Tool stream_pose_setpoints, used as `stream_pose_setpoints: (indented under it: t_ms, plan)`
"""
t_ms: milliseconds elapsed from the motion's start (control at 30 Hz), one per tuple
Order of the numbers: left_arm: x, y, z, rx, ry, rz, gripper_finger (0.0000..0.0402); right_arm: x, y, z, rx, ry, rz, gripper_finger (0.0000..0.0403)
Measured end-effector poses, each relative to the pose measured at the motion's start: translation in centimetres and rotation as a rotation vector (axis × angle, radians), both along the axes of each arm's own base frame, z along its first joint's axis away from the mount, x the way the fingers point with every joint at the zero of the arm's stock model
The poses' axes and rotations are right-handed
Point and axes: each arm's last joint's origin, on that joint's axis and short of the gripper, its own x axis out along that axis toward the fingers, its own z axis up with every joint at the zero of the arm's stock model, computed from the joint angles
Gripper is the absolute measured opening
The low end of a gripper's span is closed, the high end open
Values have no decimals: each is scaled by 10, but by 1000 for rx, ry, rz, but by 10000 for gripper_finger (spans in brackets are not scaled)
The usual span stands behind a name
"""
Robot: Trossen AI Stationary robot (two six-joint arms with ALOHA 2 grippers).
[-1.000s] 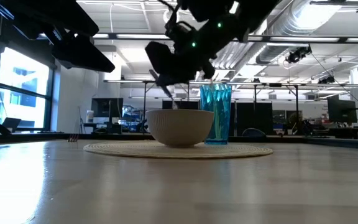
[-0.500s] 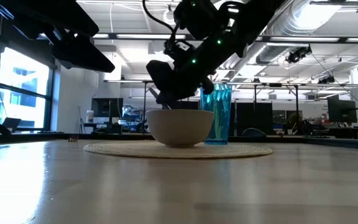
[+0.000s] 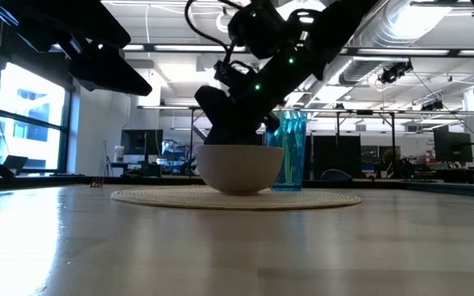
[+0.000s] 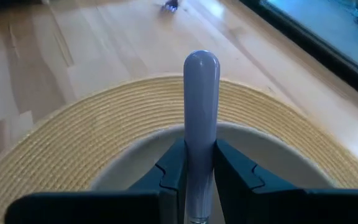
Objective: Pick & Place Utensil
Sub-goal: Put the purple spoon into the white bowl, then put the blue fork into the white bowl to the right of the purple spoon
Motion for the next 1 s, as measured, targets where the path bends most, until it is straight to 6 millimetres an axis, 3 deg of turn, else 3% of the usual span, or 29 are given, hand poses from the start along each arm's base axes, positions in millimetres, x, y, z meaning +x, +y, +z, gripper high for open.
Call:
stream_pose_setpoints:
  t_ms: [867,1000]
  plan:
    - [0,0,0,0,0,0,367,2,0,-2,11,-13,12,92]
    - [0,0,0,0,0,0,367,-1,4,8,8,-16,19,91]
